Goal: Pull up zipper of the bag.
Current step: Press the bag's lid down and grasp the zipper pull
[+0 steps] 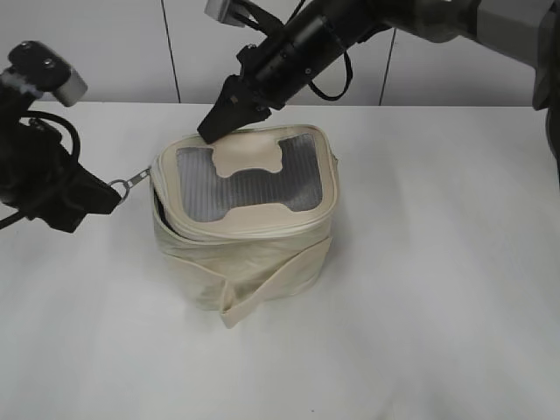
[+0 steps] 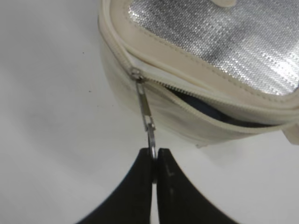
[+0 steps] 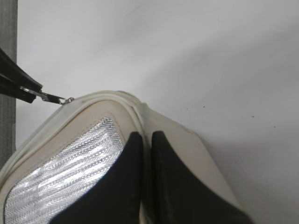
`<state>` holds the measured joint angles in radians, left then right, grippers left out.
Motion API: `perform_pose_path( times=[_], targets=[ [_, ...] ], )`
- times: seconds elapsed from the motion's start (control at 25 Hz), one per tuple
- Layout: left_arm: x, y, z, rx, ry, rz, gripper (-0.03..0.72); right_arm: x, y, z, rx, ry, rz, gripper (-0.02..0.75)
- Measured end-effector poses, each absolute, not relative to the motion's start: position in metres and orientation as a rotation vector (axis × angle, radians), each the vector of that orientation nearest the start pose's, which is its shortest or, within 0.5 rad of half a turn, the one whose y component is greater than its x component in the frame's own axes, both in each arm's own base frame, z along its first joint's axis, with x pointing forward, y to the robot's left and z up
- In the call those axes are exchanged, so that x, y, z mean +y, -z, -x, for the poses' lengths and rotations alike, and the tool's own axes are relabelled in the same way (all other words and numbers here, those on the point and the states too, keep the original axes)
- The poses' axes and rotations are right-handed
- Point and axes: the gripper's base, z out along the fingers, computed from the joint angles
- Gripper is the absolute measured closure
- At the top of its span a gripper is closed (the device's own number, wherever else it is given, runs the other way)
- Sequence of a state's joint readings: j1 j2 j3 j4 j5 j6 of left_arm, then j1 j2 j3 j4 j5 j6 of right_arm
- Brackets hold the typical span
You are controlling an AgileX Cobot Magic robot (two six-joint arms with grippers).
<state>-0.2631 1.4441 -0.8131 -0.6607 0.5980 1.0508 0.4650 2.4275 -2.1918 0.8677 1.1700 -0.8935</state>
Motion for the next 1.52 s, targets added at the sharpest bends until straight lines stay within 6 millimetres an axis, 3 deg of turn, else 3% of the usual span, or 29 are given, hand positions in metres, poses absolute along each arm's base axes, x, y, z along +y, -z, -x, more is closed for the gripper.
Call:
perform_pose_path(
  times=[0.2, 0.44, 0.56, 0.84, 0.96, 1.04, 1.16, 1.24, 1.52],
  targets=[
    [-0.098, -0.231, -0.233, 2.314, 0.427, -0.994, 0.697, 0.293, -0.205, -0.429, 2.177, -1.076, 1.331, 0.706],
    [-0.098, -0.229, -0.235, 2.315, 0.426, -0.946, 0.697, 0.293, -0.205, -0.429, 2.180, -1.077, 1.328, 0.706],
    [-0.099, -0.219, -0.248, 2.333, 0.398, -0.890, 0.697, 0.289, -0.203, -0.432, 2.187, -1.041, 1.335, 0.706],
    [-0.118, -0.217, -0.312, 2.336, 0.429, -0.869, 0.697, 0.283, -0.202, -0.436, 2.259, -1.023, 1.262, 0.706],
    [-0.121, -0.220, -0.319, 2.334, 0.450, -0.895, 0.697, 0.283, -0.202, -0.437, 2.255, -1.015, 1.263, 0.701],
    [-0.122, -0.220, -0.318, 2.338, 0.455, -0.905, 0.697, 0.283, -0.203, -0.438, 2.223, -0.997, 1.282, 0.623],
    [-0.122, -0.219, -0.316, 2.347, 0.464, -0.928, 0.697, 0.283, -0.206, -0.440, 2.154, -0.976, 1.317, 0.397],
    [-0.122, -0.218, -0.315, 2.354, 0.469, -0.941, 0.697, 0.284, -0.208, -0.441, 2.105, -0.997, 1.328, 0.313],
    [-0.121, -0.218, -0.314, 2.368, 0.463, -0.972, 0.697, 0.289, -0.214, -0.437, 1.998, -1.088, 1.357, 0.285]
  ],
)
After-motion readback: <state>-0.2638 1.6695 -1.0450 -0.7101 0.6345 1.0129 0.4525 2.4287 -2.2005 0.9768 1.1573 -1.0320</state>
